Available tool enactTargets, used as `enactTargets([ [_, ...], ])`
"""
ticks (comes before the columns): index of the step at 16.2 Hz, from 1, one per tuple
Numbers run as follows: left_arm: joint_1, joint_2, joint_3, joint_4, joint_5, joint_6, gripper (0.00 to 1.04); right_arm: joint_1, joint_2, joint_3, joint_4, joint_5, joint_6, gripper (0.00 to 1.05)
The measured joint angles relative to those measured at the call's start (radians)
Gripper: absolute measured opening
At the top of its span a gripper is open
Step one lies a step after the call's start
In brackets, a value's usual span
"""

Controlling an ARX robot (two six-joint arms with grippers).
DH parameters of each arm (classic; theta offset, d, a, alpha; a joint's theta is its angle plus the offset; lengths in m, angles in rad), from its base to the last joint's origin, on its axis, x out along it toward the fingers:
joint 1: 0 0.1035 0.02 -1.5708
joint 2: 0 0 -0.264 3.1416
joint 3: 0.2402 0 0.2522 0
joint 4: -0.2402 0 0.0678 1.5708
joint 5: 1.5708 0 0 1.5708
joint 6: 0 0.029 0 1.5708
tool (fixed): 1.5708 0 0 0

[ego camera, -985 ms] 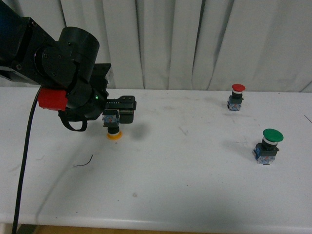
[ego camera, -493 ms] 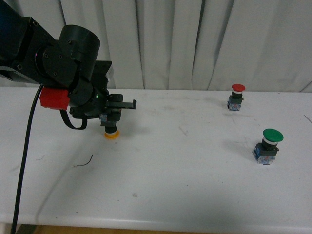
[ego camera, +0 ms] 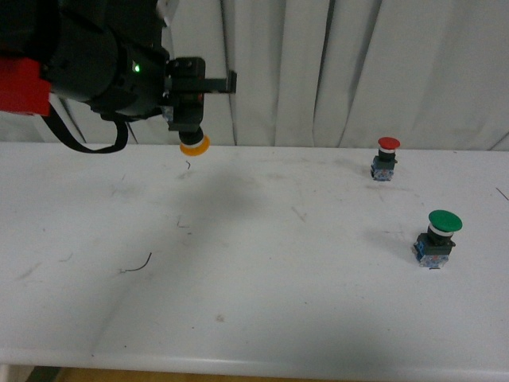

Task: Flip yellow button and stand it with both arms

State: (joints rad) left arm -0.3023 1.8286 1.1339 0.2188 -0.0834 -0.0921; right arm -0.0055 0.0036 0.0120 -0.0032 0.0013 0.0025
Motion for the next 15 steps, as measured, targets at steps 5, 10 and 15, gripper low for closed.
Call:
enactTargets([
  [5, -0.159, -0.386, -0.338, 0.073, -0.042, -0.094, 0.36, 0.000, 0.000, 0.000, 0.000, 0.000, 0.000, 0.98],
  [10, -0.204, -0.551, -0.468, 0.107, -0.048, -0.186, 0.36, 0.000, 0.000, 0.000, 0.000, 0.000, 0.000, 0.98],
  [15, -0.183, -0.579, -0.517, 0.208, 0.063, -0.270, 0.36, 0.000, 0.000, 0.000, 0.000, 0.000, 0.000, 0.98],
])
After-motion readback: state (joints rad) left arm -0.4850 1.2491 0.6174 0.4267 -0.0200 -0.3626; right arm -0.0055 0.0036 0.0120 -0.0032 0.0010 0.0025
